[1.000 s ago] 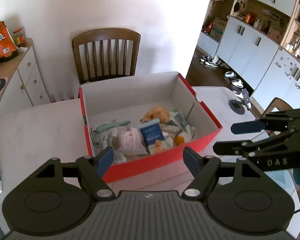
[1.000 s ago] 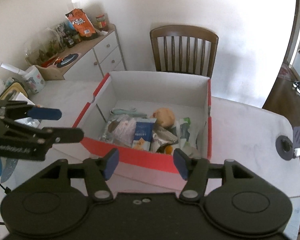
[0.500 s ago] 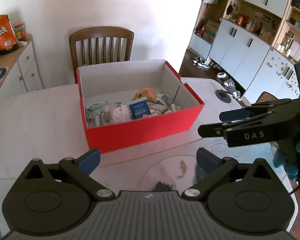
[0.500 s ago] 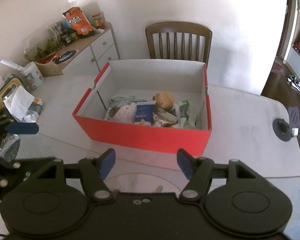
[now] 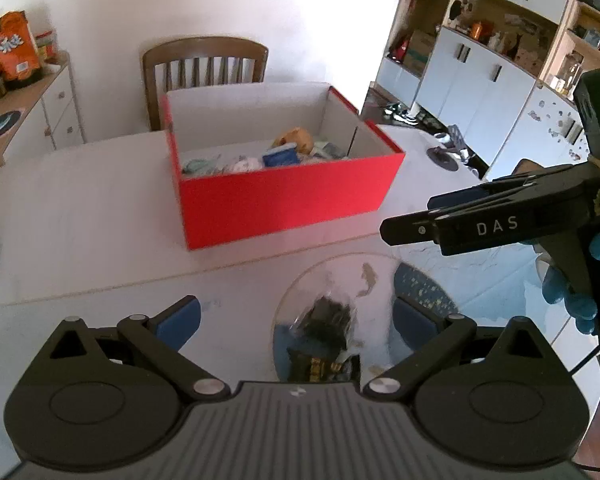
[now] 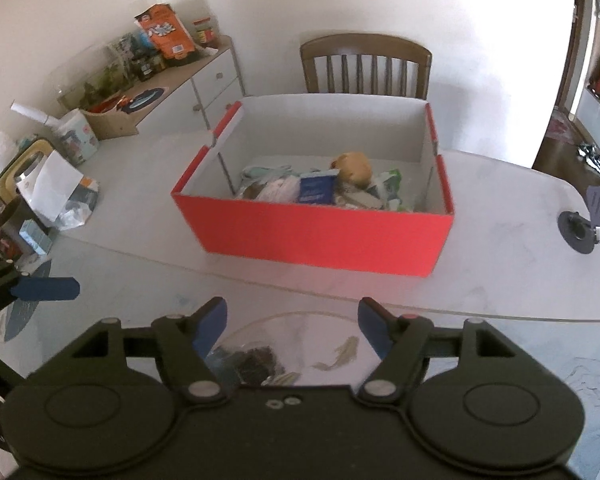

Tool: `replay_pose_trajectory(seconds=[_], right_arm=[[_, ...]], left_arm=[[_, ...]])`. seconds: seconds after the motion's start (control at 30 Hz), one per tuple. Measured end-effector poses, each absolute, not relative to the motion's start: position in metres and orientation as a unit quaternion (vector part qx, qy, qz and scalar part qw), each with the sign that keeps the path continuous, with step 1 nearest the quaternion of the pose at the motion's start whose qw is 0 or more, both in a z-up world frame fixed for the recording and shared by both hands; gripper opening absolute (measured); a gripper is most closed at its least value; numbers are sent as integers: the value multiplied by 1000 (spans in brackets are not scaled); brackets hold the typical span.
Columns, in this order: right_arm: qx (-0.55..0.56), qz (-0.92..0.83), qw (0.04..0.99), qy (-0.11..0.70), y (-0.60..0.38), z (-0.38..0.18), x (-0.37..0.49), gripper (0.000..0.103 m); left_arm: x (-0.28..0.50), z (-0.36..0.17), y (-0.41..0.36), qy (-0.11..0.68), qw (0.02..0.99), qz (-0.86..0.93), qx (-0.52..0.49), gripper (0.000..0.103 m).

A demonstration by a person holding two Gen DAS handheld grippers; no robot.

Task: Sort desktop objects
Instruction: 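Withdraw both open tools from the box back toward the glass tabletop, then reach the left tool to the black snack bag while the right reaches the seaweed bag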

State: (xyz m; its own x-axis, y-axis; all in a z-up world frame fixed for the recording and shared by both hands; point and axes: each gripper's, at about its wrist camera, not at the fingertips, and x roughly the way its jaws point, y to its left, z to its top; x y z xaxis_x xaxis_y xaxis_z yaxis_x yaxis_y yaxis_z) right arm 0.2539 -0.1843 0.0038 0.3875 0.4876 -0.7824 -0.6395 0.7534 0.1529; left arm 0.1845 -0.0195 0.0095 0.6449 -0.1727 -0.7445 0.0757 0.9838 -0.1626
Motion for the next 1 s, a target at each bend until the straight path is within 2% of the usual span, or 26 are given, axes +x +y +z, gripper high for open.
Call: replay_pose_trajectory(seconds=[1.0], right_arm=[[-114, 361, 786, 489, -151, -69, 229, 75]], left_arm=[[159, -75, -30, 441, 891, -80, -79, 103]])
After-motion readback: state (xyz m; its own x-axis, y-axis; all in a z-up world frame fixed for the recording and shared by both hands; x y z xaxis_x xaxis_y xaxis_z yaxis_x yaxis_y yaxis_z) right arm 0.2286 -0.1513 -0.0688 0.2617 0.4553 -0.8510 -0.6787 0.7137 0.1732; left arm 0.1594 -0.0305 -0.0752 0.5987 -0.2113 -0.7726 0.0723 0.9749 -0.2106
